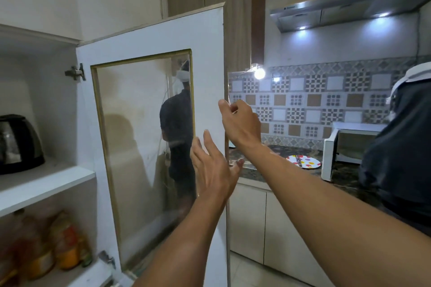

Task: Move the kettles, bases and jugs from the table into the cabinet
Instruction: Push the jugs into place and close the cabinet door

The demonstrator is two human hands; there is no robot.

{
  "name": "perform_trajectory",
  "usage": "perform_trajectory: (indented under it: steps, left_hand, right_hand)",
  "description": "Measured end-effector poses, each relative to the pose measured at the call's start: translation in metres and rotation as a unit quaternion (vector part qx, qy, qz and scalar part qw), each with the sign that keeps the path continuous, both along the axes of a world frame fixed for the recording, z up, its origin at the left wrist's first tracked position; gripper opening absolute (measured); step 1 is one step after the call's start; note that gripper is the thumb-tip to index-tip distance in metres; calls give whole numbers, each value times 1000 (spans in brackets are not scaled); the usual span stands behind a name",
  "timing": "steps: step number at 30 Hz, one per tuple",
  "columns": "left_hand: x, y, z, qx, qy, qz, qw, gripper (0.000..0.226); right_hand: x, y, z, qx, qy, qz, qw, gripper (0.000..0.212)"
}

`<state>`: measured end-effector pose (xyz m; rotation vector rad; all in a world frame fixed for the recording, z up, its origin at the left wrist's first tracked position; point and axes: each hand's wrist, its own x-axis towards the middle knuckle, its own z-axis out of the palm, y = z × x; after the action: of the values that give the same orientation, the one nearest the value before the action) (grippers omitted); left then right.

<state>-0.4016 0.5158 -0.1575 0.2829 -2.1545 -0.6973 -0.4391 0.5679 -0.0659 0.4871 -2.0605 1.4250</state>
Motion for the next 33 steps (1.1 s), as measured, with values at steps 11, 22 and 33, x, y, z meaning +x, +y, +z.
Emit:
perform_trajectory:
  steps: [11,22,33]
  left_hand:
    - [204,-138,-15,-46,138,24,989,74]
    - [374,-326,-1,93,61,285,952,24]
    - [383,-477,17,154,34,431,888,22]
  right_hand:
    - [194,-139,-7,-93,138,153,974,46]
    - [332,-370,-8,3,143,336,931,42]
    - [332,-523,0,126,184,381,897,51]
